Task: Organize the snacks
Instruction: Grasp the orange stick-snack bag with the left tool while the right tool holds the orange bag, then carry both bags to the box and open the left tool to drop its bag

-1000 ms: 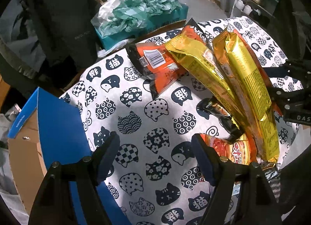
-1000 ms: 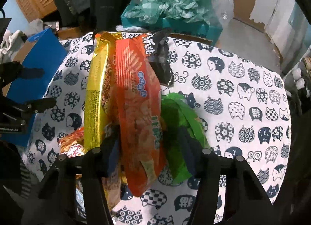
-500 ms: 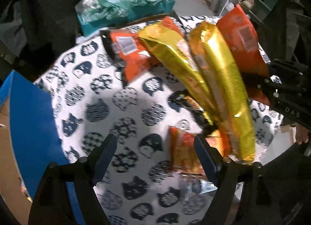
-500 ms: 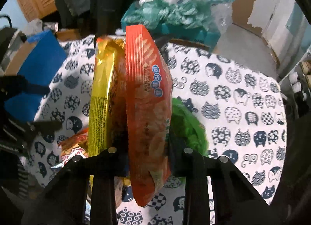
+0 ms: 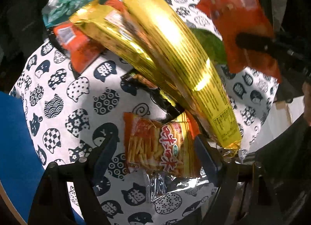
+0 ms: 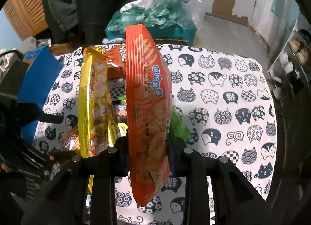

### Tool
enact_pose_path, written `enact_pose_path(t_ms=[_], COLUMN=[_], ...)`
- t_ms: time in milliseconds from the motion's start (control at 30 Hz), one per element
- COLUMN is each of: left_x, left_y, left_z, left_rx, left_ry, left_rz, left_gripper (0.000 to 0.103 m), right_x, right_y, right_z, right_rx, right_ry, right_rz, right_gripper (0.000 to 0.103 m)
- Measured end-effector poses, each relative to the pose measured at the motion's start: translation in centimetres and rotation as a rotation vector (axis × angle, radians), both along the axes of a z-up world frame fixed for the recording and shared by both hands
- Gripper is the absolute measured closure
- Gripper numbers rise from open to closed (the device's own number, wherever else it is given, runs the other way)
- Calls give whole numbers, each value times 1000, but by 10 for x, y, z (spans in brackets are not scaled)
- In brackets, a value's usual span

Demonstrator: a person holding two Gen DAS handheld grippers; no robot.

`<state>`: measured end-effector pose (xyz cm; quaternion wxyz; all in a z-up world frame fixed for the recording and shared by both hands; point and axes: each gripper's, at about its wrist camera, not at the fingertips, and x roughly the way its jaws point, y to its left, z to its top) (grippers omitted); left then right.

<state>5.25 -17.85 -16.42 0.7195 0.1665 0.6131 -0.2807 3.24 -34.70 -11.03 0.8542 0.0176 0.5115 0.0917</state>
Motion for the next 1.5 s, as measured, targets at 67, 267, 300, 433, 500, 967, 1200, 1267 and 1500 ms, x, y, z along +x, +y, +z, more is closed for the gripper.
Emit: enact_pose_path(t_ms=[67, 267, 300, 433, 500, 967, 1200, 1267, 1500], left_x=[-3, -1, 0, 5, 6, 0, 1, 1, -6], left_y=[-6, -10, -8, 7, 8, 30, 49, 54, 77], left_z=[-10, -22, -23, -20, -17, 17, 56, 64, 91], left_rx=[41, 20, 11, -38, -52, -4, 26, 33, 56], left_ry=[-1, 14, 13, 31, 31, -93, -246, -273, -356], left_rz=[-20, -7, 2, 21, 11, 19, 63, 73, 118], left_gripper=[19, 16, 18, 37, 46, 59, 59, 59, 59], right_x=[-2, -1, -1, -2, -2, -4, -8, -9, -15], right_y=[-3, -5, -5, -2, -1, 9, 18, 21, 35], right_z=[-1, -4, -4, -5, -4, 9, 24, 29, 46], right_rx=[4, 12, 10, 4, 3, -27, -47, -49, -54], right_ry=[1, 9, 9, 10, 8, -18, -49, -56, -86], right_rz=[-2, -3, -1, 9, 14, 18, 28, 29, 53], right_gripper=[76, 76, 76, 76, 76, 76, 76, 76, 76])
